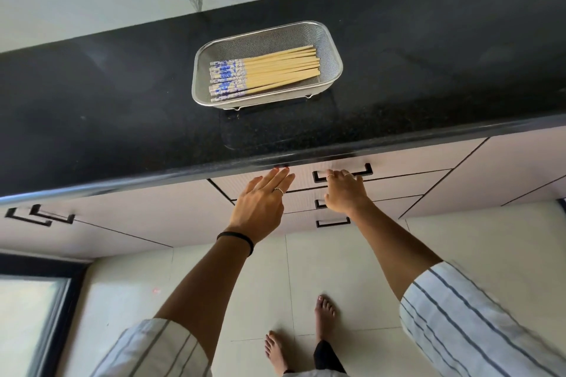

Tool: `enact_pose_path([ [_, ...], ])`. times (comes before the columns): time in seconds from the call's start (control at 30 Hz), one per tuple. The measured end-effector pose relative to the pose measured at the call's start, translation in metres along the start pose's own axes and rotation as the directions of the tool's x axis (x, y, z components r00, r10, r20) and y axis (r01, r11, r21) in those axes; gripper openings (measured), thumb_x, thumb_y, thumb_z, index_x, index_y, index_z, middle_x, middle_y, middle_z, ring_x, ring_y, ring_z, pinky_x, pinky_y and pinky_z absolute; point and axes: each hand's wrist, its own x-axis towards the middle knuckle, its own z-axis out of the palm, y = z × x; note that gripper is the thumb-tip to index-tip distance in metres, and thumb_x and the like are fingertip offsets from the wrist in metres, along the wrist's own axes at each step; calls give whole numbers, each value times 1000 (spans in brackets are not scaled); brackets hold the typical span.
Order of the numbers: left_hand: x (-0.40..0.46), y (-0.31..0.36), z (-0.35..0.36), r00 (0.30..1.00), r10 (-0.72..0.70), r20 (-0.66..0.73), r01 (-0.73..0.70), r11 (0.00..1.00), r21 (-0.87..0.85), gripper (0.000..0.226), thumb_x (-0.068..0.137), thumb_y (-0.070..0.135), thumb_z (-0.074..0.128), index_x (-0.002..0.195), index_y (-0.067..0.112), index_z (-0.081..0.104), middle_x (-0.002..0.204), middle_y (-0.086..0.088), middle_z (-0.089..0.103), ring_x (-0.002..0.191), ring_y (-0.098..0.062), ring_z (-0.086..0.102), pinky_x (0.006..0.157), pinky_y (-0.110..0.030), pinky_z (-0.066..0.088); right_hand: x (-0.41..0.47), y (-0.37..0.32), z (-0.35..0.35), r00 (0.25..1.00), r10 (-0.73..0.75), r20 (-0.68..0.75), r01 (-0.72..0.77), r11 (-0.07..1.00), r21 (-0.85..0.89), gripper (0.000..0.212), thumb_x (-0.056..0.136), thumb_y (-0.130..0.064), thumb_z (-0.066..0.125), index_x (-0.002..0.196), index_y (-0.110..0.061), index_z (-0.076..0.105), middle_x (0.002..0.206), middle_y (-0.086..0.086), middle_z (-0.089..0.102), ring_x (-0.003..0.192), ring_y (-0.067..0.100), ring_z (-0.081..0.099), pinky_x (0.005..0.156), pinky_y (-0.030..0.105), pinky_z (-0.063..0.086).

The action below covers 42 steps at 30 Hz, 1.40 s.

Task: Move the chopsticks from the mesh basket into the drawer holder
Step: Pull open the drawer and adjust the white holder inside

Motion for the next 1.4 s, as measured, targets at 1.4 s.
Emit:
enact_pose_path([
  [1.4,-233,88,7,918,-23,396,147,947,-286,41,104,35,43,142,21,50,130,-9,62,118,-28,58,101,-36,45,-306,-30,77,983,-60,-176,101,967,233,34,98,-28,43,96,-10,72,105,2,74,96,26,65,86,30,44],
])
